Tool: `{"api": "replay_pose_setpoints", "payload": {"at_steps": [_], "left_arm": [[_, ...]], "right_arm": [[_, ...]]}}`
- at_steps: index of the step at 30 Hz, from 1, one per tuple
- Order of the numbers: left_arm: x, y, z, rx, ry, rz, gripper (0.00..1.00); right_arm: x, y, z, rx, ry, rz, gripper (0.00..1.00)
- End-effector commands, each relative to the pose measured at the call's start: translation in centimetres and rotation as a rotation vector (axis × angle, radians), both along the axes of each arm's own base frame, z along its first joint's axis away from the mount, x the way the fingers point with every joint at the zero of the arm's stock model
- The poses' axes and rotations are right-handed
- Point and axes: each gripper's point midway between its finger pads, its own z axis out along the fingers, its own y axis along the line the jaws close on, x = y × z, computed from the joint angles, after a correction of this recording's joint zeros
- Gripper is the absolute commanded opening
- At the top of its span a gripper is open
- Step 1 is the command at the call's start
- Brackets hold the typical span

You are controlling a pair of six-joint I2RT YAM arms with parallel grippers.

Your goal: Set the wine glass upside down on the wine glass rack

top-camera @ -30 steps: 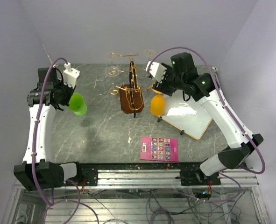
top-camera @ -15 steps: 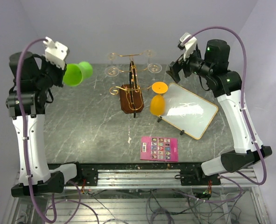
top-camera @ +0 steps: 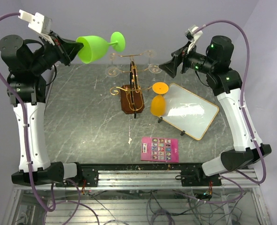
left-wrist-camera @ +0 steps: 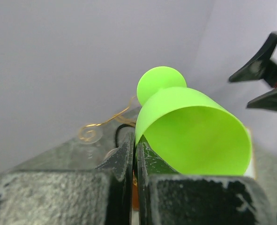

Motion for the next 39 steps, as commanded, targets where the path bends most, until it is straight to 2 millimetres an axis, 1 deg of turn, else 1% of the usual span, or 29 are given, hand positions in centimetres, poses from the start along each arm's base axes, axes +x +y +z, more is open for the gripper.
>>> {"api": "replay_pose_setpoints", "payload": {"at_steps": [1,6,7,8,10,13,17,23,26,28,33,39], "left_arm": [[-0.7,-2.8,2.6,-0.177,0.001,-0.175,0.07],[0.0,-4.9,1.5,-0.187,0.031,-0.210,0.07],[0.2,-5.1,1.2,-0.186,0.036,-0.209,0.07],[0.1,-5.9,0.9,-0.185,0.045,-0.229,0.07],[0.3,-6.8,0.3,-0.175,0.050,-0.245,0.07],[0.8,-7.6,-0.8,-0.153,0.061,-0.245,0.07],[1.4,-8.6,-2.0,-0.121,0.069,-0.252,0.07],[1.5,-9.5,-3.2,-0.074,0.067,-0.260,0.07],[1.6,-9.7,-3.5,-0.054,0.061,-0.255,0.07],[1.6,-9.9,-3.7,-0.043,0.060,-0.256,0.07],[1.5,-10.2,-4.0,-0.032,0.059,-0.268,0.07],[1.5,-10.6,-4.3,-0.027,0.065,-0.278,0.07]], "right_arm": [[-0.9,2.1,0.9,0.097,0.033,0.125,0.88],[-0.5,3.5,1.4,0.146,0.067,0.160,0.86],[-0.4,3.8,1.5,0.161,0.078,0.169,0.86],[-0.4,4.3,1.6,0.174,0.088,0.185,0.85],[-0.4,5.1,1.7,0.190,0.106,0.207,0.83],[-0.4,6.0,1.5,0.190,0.120,0.207,0.79],[-0.9,7.4,1.2,0.183,0.128,0.215,0.75],[0.0,7.7,0.4,0.183,0.152,0.174,0.59],[0.5,7.7,0.3,0.188,0.162,0.153,0.47],[1.0,7.6,0.2,0.188,0.168,0.128,0.41],[1.5,7.3,0.0,0.188,0.176,0.095,0.25],[2.1,7.0,-0.2,0.180,0.173,0.062,0.16]]}}
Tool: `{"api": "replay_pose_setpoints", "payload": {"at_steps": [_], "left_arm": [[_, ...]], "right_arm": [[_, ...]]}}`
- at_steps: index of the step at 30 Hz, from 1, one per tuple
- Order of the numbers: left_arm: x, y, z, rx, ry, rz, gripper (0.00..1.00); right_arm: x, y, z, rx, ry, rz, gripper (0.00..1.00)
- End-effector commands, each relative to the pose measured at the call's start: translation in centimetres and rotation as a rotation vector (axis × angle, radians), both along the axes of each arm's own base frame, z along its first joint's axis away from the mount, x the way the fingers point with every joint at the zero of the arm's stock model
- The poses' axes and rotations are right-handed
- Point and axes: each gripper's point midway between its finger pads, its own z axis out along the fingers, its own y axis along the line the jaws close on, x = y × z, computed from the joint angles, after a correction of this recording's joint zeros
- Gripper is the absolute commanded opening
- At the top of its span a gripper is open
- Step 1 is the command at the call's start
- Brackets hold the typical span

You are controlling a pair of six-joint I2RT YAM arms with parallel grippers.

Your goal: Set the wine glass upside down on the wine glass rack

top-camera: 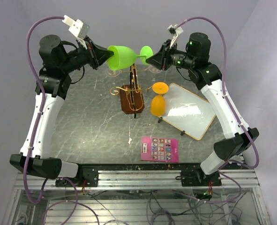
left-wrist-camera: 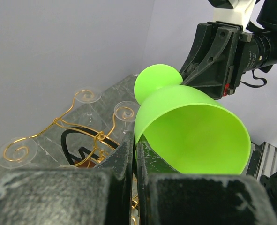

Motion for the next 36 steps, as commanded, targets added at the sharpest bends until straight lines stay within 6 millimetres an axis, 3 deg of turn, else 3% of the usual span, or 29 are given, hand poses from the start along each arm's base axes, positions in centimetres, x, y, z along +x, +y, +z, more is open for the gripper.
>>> {"api": "replay_pose_setpoints", "payload": {"at_steps": [1,4,10,21,30,36], "left_arm": [[0.2,-0.5,-0.1,0.010,-0.013,-0.008,0.07],[0.1,-0.7,-0.3,0.004,-0.004,-0.021,0.07],[-0.5,-0.8,-0.6,-0.007,0.015,-0.036,0.19],[-3.3,0.2,-1.5,0.093,-0.016,-0.081,0.77],[-3.6,4.3,-1.0,0.185,-0.059,0.070,0.93],[-2.5,6.4,-0.9,0.156,-0.024,0.155,0.96]], "right_arm": [[0.8,-0.4,1.0,0.002,-0.030,-0.045,0.14],[1.0,-0.5,1.0,-0.007,-0.039,-0.053,0.01],[1.3,-1.2,0.9,-0.041,-0.072,-0.082,0.00],[1.6,-3.3,0.5,-0.126,-0.155,-0.131,0.00],[-1.4,-2.5,-1.5,-0.339,-0.324,0.056,0.00],[-5.6,0.9,-4.6,-0.542,-0.456,0.226,0.00]]}}
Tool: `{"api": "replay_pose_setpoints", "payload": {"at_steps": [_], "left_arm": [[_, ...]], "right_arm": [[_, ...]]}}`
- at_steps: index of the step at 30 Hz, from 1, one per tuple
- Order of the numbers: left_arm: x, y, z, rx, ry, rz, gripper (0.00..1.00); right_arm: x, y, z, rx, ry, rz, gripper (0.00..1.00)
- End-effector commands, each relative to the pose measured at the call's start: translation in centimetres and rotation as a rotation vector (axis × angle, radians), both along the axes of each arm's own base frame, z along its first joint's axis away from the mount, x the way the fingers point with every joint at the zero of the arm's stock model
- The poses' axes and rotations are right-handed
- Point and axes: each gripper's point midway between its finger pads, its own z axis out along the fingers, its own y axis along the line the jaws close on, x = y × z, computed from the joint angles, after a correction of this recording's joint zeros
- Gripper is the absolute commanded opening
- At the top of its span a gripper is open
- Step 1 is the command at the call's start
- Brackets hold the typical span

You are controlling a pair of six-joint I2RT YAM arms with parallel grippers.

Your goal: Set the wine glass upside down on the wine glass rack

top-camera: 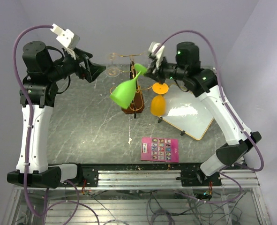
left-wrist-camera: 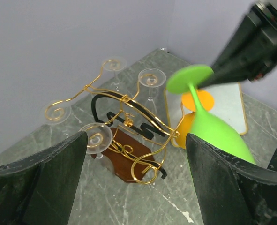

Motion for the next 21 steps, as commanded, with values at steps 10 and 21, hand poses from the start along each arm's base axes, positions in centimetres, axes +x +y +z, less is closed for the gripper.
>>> {"api": "replay_pose_setpoints", "payload": {"at_steps": [10,21], "left_arm": [[3.0,5.0,0.4,-0.120,0.064,0.195,0.96],[3.8,5.5,-0.2,-0.133,0.081,0.202,0.95]], "right_arm": [[-4.6,4.1,-4.8,-0.395,-0.219,0.142,0.00],[-2.8,6.8,-9.0,-0.670,-0.386,-0.055,0.00]]}}
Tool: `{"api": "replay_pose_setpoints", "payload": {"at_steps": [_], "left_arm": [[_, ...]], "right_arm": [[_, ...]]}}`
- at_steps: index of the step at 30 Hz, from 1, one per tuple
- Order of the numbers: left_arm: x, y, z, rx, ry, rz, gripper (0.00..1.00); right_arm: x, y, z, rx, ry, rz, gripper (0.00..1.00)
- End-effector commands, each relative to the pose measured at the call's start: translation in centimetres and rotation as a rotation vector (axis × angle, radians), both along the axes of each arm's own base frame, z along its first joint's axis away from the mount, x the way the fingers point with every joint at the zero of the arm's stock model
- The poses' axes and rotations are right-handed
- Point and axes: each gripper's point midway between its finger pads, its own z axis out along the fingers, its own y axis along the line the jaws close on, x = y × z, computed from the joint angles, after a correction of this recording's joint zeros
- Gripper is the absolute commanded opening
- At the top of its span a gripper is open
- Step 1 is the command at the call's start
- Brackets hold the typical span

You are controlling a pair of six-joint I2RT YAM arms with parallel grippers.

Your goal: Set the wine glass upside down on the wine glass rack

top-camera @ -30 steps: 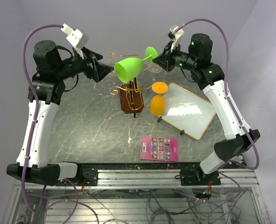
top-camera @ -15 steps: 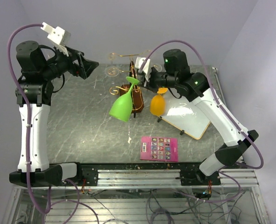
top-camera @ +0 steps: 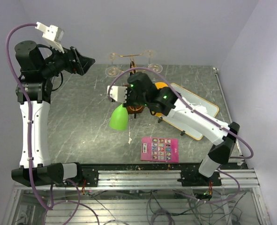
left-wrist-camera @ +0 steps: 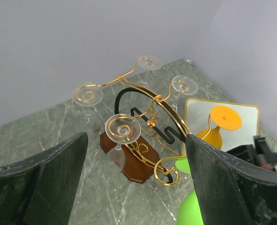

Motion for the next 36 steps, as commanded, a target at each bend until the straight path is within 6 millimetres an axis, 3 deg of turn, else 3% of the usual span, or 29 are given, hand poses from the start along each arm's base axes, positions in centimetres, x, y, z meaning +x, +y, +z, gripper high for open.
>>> {"api": "replay_pose_setpoints", "payload": {"at_steps": [1,16,24,36], "left_arm": [[0.3,0.2,0.7,-0.011,-0.031,0.001,0.95],[0.2,0.0,0.5,-0.014,-0.031,-0.017,0.94],[0.3,0.0,0.4,-0.012,-0.031,-0.019,0.94],[0.3,0.0,0.4,-0.016,-0.029,-0.022,0.93]], "right_arm": [[2.3,-0.4,-0.1,-0.072,-0.145,-0.133,0.00],[2.8,-0.2,2.1,-0.039,-0.190,-0.183,0.00],[1.1,0.3,3.3,-0.032,-0.144,-0.098,0.00],[3.3,-0.2,4.8,-0.017,-0.249,-0.223,0.00]]}}
